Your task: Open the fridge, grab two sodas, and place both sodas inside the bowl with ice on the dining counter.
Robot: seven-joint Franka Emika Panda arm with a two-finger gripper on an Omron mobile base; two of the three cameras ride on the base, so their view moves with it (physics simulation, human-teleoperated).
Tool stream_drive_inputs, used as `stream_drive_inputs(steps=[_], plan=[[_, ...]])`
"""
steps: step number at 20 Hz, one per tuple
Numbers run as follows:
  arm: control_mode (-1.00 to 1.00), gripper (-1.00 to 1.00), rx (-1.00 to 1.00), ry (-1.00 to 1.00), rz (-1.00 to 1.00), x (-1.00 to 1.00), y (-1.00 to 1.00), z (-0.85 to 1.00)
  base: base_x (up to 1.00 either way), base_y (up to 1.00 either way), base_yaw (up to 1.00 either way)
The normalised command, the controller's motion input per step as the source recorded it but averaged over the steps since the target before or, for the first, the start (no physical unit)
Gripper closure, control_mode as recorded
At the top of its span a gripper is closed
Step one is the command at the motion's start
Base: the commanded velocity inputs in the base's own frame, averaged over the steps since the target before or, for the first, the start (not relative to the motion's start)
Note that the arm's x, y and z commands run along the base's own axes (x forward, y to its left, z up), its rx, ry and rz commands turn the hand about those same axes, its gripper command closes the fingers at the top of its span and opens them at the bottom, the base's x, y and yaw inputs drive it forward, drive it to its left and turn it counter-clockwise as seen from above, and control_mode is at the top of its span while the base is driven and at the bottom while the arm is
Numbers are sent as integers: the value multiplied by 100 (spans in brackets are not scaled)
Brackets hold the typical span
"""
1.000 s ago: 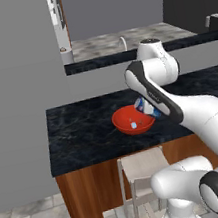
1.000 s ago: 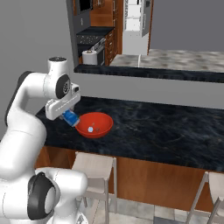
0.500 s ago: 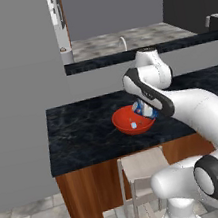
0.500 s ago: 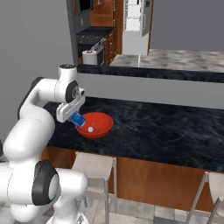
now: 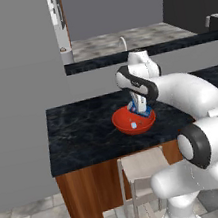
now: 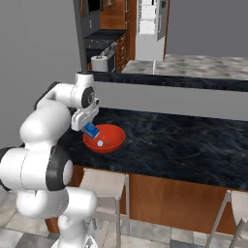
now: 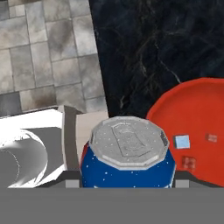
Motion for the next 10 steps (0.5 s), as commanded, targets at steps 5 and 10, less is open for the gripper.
stream_drive_inputs(steps=[5, 10], plan=[[-100, 100, -1, 10, 4, 40, 0, -32, 0, 0, 0], [-100, 100, -2, 9, 3, 41, 0, -39, 0, 0, 0]])
